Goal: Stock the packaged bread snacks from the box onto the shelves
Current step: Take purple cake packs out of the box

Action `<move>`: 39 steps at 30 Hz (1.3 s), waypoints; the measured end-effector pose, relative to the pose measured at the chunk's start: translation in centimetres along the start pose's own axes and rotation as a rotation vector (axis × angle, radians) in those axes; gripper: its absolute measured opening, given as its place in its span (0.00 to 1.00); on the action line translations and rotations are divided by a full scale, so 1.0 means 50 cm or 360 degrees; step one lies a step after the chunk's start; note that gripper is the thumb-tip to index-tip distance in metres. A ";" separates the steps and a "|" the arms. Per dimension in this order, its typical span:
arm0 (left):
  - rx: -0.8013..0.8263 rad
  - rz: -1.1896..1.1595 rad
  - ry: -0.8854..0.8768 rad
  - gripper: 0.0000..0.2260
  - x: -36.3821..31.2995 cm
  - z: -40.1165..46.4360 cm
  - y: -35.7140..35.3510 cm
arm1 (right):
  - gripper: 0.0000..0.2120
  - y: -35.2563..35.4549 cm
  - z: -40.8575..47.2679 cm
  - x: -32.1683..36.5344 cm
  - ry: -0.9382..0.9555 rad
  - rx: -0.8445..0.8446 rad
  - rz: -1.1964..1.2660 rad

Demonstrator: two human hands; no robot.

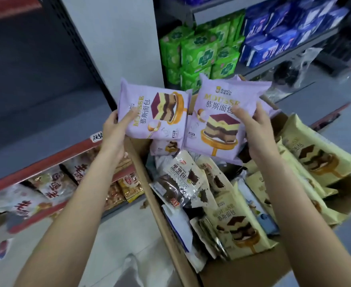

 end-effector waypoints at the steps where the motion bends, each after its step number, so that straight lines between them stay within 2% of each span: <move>1: 0.0028 -0.0026 0.0017 0.19 -0.002 -0.009 0.010 | 0.14 -0.011 -0.005 0.002 -0.0026 0.0047 -0.0016; 4: 0.0067 -0.0088 0.0042 0.21 -0.009 -0.044 0.041 | 0.16 -0.040 -0.021 -0.001 -0.0096 0.0149 -0.0012; 9: -0.0041 -0.0251 0.0004 0.22 -0.024 -0.116 0.142 | 0.14 -0.138 -0.032 0.014 -0.0128 0.0394 0.0140; 15: -0.0158 -0.0260 -0.0050 0.33 -0.024 -0.217 0.338 | 0.16 -0.321 -0.045 0.022 -0.0087 0.0713 0.0024; 18: -0.0236 -0.0215 -0.0061 0.31 -0.008 -0.267 0.439 | 0.16 -0.424 -0.062 0.006 -0.0110 0.0858 -0.0057; 22: -0.0522 -0.0235 -0.0180 0.33 0.012 -0.324 0.593 | 0.21 -0.586 -0.093 -0.037 -0.0108 0.1061 -0.0146; 24: -0.0682 -0.0183 -0.0224 0.28 0.022 -0.353 0.688 | 0.21 -0.678 -0.112 -0.067 -0.0059 0.1143 -0.0279; 28: -0.0991 0.0032 -0.0213 0.25 0.040 -0.400 0.875 | 0.18 -0.859 -0.133 -0.123 0.0004 0.1150 -0.0411; 31: -0.1181 0.0323 -0.0207 0.23 0.037 -0.411 0.976 | 0.11 -0.991 -0.137 -0.140 0.0080 0.1141 -0.0454; 36: -0.1116 0.0594 -0.0274 0.19 0.017 -0.365 1.051 | 0.09 -1.159 -0.094 -0.159 0.0208 0.1060 -0.0447; 39: -0.1049 0.0705 -0.0361 0.18 0.005 -0.320 1.056 | 0.10 -1.221 -0.040 -0.183 0.0177 0.1024 -0.0288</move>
Point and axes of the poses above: each hand's wrist, its own z-axis towards the middle knuckle, its own y-axis out of the back of the hand, x = y × z, the point moved 3 cm from there along z, towards the middle knuckle, and after that the axes turned 8 degrees about x, right-handed, at the moved point
